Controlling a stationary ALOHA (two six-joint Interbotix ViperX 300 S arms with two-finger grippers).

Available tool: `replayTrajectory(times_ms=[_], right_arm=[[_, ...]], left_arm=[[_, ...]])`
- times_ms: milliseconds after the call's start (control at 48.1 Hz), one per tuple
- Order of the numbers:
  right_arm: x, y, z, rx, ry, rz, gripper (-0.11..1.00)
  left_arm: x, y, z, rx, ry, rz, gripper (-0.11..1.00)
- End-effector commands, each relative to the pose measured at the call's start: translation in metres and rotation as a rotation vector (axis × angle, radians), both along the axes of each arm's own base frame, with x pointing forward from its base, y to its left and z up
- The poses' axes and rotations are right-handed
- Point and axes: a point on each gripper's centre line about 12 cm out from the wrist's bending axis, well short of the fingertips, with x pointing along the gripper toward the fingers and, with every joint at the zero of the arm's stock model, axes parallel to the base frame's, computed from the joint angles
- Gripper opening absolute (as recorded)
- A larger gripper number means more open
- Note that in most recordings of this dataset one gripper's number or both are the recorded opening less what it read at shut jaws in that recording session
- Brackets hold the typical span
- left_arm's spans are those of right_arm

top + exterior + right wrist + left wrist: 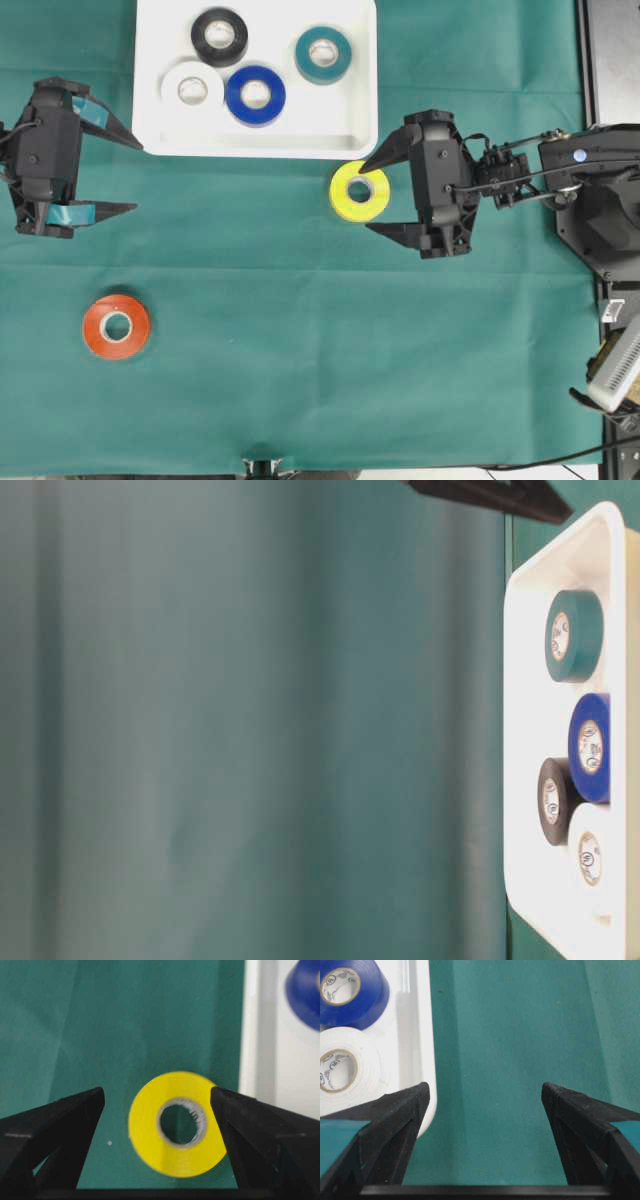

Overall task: Put the tape alternately from left to right into the white case.
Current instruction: 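Lower the right gripper into the yellow roll's hole and close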

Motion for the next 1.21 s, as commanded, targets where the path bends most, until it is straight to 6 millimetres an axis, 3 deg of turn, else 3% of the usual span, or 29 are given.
replayTrajectory(times_ms=[0, 208, 624, 1186], right_arm=[[0.001, 0.001, 0.003, 0.008, -0.012, -0.003, 0.72], [0.001, 0.001, 0.001, 0.008, -0.003, -0.004, 0.72], [0.013, 0.001, -0.038, 0.040, 0.147, -0.051, 0.72], [0.026, 0.003, -0.052, 0.041, 0.183, -0.053, 0.72]], left_arm=[[0.003, -0.001, 0.007, -0.003, -0.026, 0.000, 0.98], [0.004, -0.001, 0.006, -0.026, -0.025, 0.018, 0.98], [0.002, -0.001, 0.004, -0.031, -0.019, 0.022, 0.98], [0.002, -0.001, 0.004, -0.030, -0.020, 0.021, 0.98]])
